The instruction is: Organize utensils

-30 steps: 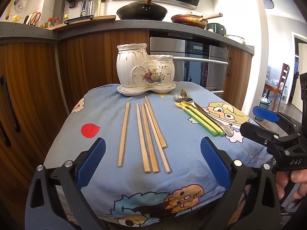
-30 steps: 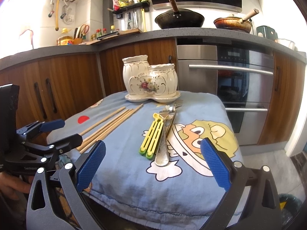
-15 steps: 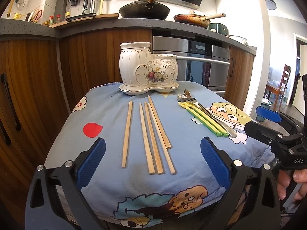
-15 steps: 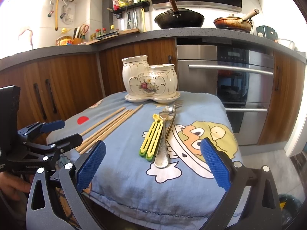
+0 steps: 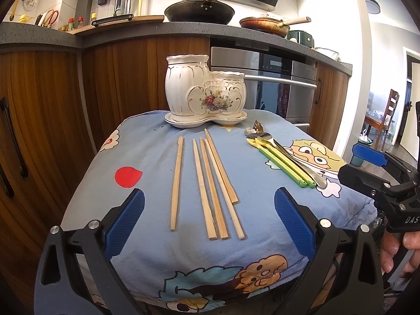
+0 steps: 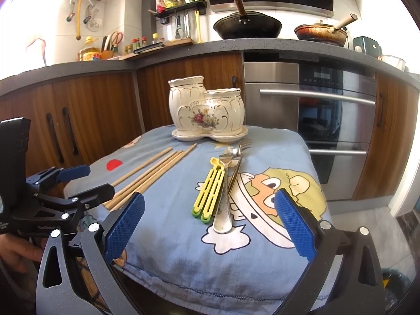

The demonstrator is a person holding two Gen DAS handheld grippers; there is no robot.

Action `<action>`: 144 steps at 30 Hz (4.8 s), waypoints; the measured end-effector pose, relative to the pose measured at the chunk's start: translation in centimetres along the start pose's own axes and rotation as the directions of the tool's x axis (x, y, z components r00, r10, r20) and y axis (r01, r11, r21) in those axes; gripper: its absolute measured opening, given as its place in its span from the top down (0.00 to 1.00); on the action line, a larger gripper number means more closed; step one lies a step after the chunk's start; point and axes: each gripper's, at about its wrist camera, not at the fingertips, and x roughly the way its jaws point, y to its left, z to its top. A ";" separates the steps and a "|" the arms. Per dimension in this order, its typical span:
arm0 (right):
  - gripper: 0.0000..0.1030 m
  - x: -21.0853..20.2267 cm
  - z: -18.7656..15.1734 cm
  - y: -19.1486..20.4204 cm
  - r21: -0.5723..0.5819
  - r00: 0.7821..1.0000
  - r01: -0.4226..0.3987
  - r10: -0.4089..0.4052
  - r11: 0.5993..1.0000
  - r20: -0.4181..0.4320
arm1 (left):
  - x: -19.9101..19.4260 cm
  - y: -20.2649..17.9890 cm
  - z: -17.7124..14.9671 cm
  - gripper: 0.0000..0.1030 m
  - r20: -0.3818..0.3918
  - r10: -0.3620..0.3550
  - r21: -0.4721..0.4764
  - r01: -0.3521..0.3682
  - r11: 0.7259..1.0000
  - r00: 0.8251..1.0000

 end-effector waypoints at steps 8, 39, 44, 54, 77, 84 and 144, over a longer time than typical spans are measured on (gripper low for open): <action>0.07 0.4 0.7 0.0 -0.007 1.000 0.002 -0.002 1.000 -0.011 | 0.9 1.2 1.1 0.05 -0.026 0.006 -0.007 -0.006 1.000 1.000; 0.75 12.7 6.1 -6.1 0.061 0.924 -0.027 0.048 0.998 -0.378 | 13.2 5.1 6.3 0.76 -0.407 -0.059 0.035 0.080 0.996 0.912; 0.76 12.9 6.7 -6.3 0.082 0.924 -0.057 0.084 0.995 -0.372 | 13.5 5.1 6.5 0.80 -0.412 -0.048 0.052 0.076 0.996 0.910; 0.76 14.5 5.7 -3.7 0.063 0.880 -0.132 0.147 0.989 -0.451 | 13.4 4.9 6.5 0.80 -0.412 -0.040 0.067 0.075 0.995 0.910; 0.97 13.2 6.7 -5.6 0.141 0.913 -0.130 0.174 0.981 -0.370 | 14.4 5.5 7.4 0.92 -0.476 -0.048 0.089 0.102 0.991 0.878; 0.97 13.7 5.8 -7.9 0.160 0.903 -0.080 0.139 0.984 -0.407 | 15.0 5.5 8.0 0.92 -0.538 -0.058 0.110 0.138 0.984 0.841; 0.97 11.2 22.1 -5.1 -0.035 0.992 -0.129 0.128 0.991 -0.023 | 10.6 6.2 26.6 0.94 0.175 -0.191 -0.029 0.199 0.980 0.966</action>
